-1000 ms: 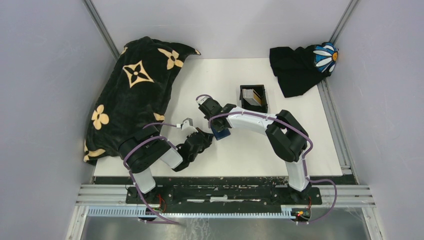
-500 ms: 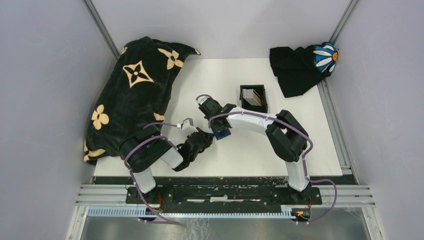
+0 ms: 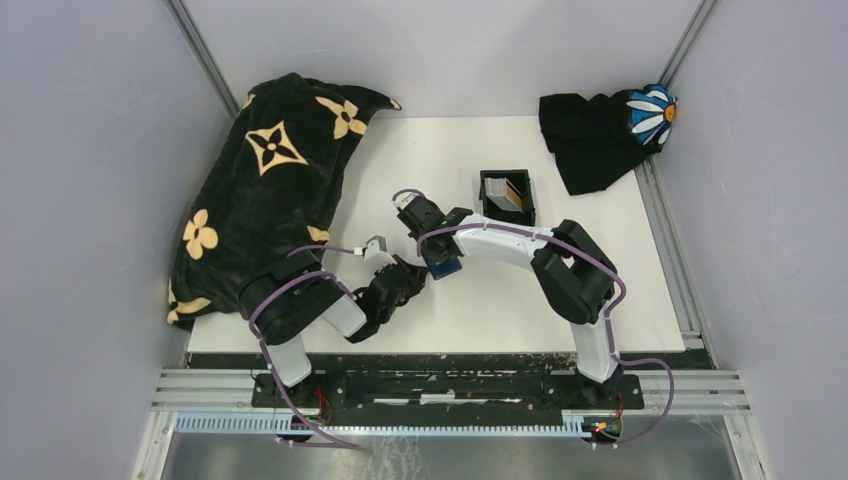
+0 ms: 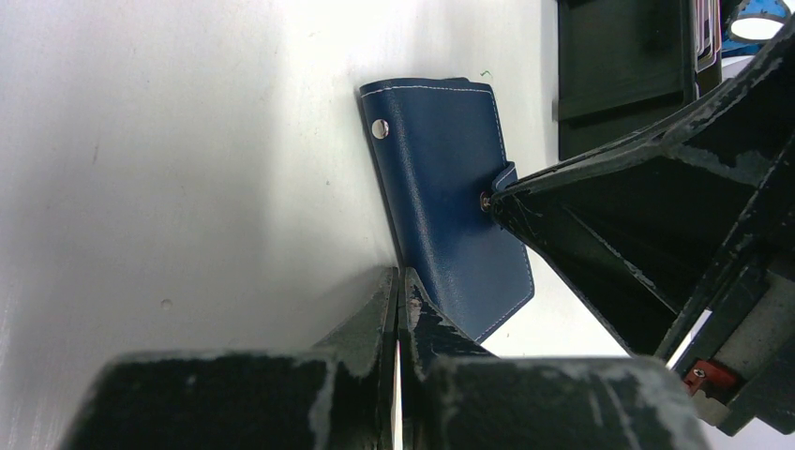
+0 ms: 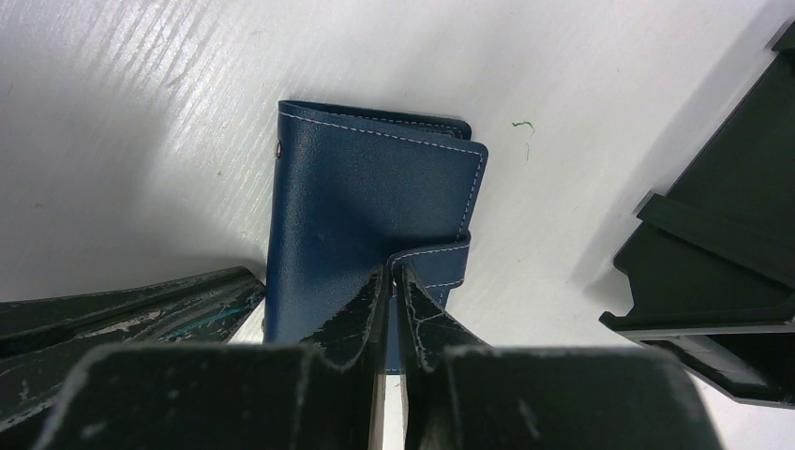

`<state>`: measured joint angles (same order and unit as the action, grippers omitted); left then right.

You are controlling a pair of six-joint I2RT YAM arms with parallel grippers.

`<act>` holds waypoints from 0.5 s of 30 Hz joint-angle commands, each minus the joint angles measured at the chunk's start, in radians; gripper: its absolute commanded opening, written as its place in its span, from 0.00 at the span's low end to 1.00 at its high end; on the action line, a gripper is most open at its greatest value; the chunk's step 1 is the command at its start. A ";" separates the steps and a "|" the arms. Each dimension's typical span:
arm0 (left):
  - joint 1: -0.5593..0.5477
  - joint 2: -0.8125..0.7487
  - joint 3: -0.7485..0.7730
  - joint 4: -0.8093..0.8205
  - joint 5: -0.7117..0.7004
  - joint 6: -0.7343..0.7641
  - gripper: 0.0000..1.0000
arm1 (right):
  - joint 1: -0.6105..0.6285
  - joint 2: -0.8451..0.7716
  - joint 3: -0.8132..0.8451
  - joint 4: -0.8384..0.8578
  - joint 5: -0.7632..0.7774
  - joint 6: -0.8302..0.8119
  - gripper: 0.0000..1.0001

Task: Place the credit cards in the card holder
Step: Close the card holder at the center of the board.

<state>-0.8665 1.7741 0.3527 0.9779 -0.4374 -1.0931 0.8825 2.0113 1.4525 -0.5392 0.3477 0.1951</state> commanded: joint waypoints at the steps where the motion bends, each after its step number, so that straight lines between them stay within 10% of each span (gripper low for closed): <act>1: -0.006 0.048 -0.019 -0.150 0.025 -0.016 0.03 | 0.002 -0.002 -0.014 0.008 -0.013 0.023 0.11; 15: -0.006 0.042 -0.023 -0.152 0.020 -0.015 0.03 | -0.008 0.000 -0.015 0.018 -0.024 0.029 0.11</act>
<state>-0.8665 1.7744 0.3527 0.9783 -0.4374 -1.0931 0.8803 2.0113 1.4437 -0.5339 0.3473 0.2073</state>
